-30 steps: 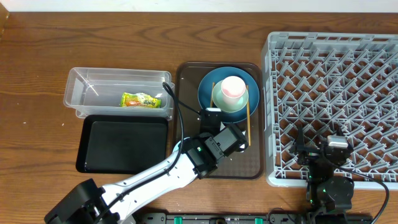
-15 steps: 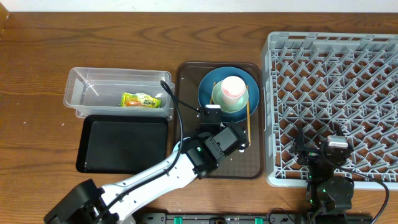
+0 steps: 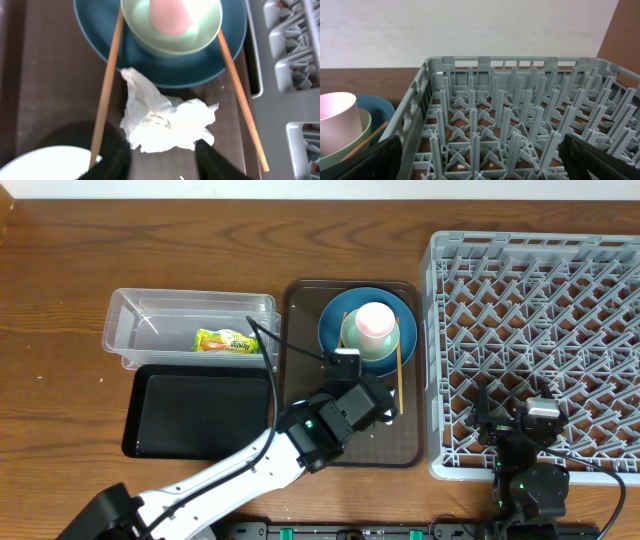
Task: Sort waste into correct bins and load items into the dishwasher rack
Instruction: 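Move the left gripper to the crumpled white tissue and grasp it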
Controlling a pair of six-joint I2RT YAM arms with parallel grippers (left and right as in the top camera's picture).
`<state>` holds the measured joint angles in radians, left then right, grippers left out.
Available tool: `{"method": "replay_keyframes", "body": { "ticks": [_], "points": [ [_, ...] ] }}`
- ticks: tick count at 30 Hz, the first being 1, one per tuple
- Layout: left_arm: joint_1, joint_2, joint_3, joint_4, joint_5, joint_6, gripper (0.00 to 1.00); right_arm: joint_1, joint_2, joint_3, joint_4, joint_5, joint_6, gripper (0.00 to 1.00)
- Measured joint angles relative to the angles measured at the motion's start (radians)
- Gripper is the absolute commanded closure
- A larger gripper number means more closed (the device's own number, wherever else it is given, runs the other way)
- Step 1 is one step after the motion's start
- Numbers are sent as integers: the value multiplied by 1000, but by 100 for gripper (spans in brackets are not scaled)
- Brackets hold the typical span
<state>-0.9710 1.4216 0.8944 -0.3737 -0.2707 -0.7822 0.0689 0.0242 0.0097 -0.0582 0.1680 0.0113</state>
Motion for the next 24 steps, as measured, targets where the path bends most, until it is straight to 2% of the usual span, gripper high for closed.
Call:
{"method": "replay_keyframes", "body": {
  "ticks": [5,8,13,24],
  "points": [
    [-1,72,0,1,10,-3,47,0,0,0,0,0,0,1],
    [-1,105,0,8,9,-2,38,0,0,0,0,0,0,1],
    [-1,137,0,34,6,16,33,0,0,0,0,0,0,1],
    [-1,187,0,71,6,56,33,0,0,0,0,0,0,1]
  ]
}}
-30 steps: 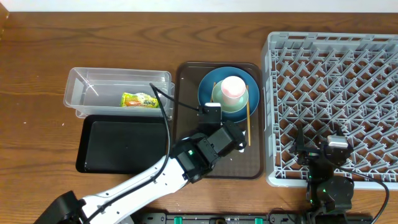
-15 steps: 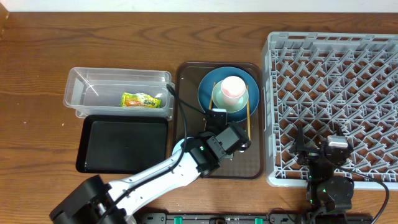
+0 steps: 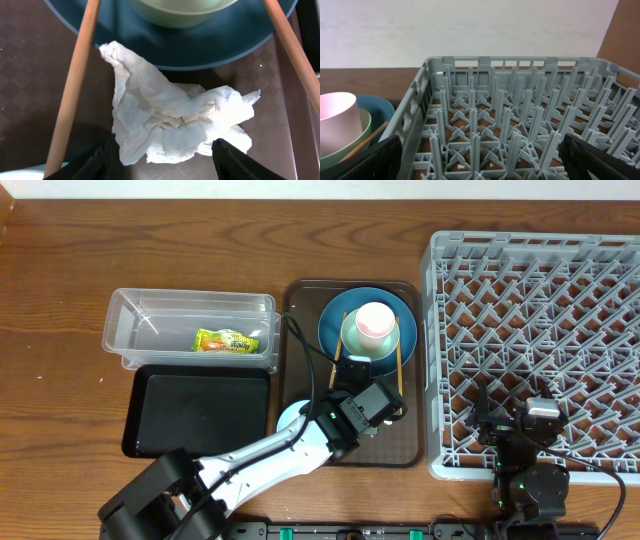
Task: Sort waste into correct bins and load items into the dishwasher rack
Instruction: 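Move the left gripper to the crumpled white tissue and grasp it, then lift the tissue and release it into the clear plastic bin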
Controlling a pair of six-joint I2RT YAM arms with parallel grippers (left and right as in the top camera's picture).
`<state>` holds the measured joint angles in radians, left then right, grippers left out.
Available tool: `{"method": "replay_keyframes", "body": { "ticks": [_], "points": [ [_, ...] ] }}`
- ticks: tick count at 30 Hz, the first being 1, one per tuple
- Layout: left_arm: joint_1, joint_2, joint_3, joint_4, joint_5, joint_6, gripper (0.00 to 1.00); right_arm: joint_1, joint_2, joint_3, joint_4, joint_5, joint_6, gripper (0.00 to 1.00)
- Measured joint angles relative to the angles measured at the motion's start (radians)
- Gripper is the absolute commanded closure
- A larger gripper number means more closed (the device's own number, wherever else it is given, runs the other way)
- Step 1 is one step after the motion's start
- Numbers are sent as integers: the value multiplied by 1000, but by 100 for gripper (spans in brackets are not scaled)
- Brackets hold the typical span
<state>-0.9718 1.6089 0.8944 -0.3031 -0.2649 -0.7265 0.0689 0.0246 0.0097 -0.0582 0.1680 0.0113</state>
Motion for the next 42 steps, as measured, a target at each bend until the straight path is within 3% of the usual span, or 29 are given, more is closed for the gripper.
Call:
{"method": "replay_keyframes", "body": {
  "ticks": [17,42],
  "points": [
    [0,75,0,90,0,101,34,0,0,0,0,0,0,1],
    [0,110,0,111,0,126,35,0,0,0,0,0,0,1]
  ]
}}
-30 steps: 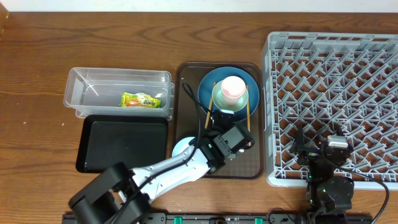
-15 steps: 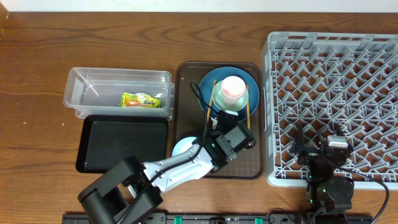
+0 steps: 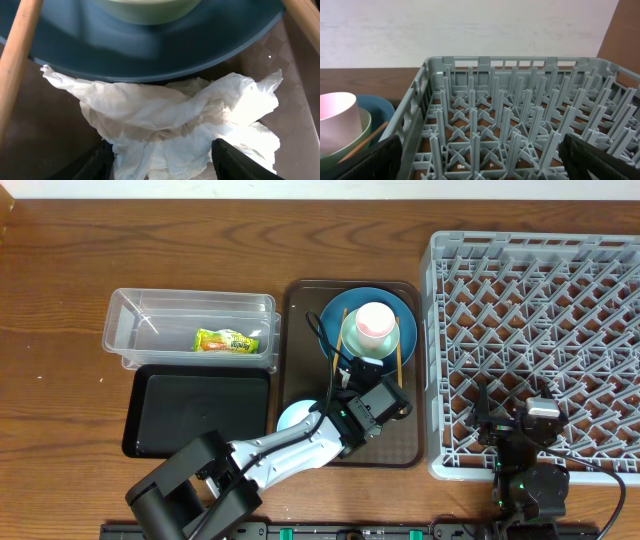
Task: Sort waste into correct bins and load items into the dishwasher rack
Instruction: 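Lift the tissue and release it into the clear plastic bin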
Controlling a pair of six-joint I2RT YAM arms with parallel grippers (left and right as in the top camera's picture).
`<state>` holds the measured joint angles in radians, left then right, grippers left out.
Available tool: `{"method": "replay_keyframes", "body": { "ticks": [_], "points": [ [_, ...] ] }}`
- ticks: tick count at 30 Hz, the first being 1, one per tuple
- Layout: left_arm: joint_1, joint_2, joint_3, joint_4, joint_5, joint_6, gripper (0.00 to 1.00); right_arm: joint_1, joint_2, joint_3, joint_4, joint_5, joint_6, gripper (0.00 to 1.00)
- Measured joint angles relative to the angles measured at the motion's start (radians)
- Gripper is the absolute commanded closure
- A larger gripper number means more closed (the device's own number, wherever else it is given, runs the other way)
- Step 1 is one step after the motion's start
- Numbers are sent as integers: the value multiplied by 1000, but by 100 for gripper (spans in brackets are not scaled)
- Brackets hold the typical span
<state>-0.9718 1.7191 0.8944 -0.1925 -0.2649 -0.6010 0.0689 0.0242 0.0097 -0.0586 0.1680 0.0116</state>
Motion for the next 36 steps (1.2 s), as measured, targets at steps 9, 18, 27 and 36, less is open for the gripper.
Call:
{"method": "replay_keyframes", "body": {
  "ticks": [9,18,27,36],
  "points": [
    [0,27,0,6,-3,0,50,0,0,0,0,0,0,1],
    [0,27,0,4,-3,5,73,0,0,0,0,0,0,1],
    [0,27,0,0,-2,4,94,0,0,0,0,0,0,1],
    [0,-49,0,-8,48,3,94,0,0,0,0,0,0,1]
  ]
}}
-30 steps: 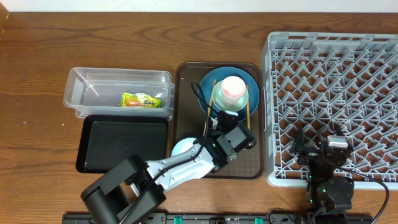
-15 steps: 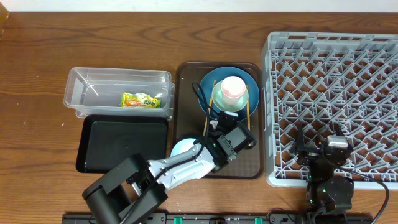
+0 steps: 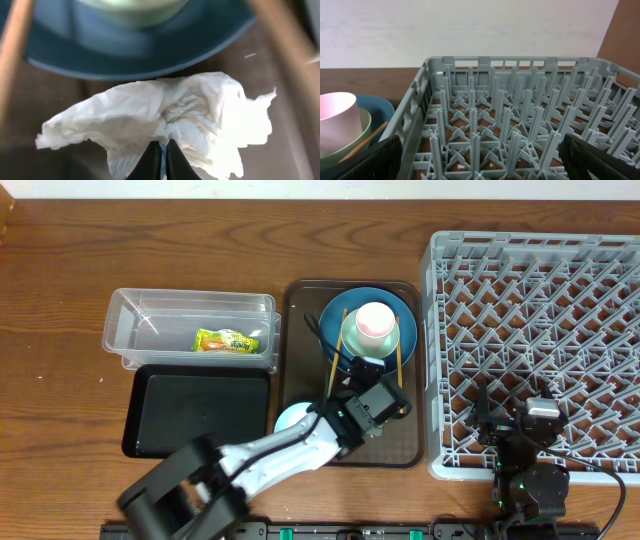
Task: Sort waste into correct bins and load items into the dishwasher rack
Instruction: 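Lift the tissue and release it into the clear plastic bin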
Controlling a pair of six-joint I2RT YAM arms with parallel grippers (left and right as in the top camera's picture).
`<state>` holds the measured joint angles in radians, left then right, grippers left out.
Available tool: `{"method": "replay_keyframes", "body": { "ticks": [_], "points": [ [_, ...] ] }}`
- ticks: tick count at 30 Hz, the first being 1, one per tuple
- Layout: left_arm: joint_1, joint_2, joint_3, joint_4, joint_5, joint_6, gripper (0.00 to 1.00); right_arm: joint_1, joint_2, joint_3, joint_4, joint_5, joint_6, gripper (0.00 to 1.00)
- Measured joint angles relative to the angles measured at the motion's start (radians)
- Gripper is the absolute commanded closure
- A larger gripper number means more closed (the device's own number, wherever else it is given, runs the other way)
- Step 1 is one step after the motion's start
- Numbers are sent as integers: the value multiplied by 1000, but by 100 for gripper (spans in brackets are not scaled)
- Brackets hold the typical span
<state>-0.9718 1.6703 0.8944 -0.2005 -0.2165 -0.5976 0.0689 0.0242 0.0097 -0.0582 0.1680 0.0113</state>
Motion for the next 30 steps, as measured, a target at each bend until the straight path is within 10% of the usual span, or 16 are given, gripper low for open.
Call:
{"method": "replay_keyframes", "body": {
  "ticks": [15,30],
  "points": [
    [0,-309,0,-127,84,-4,94,0,0,0,0,0,0,1],
    [139,-388,0,-154,-421,-4,92,0,0,0,0,0,0,1]
  ]
}}
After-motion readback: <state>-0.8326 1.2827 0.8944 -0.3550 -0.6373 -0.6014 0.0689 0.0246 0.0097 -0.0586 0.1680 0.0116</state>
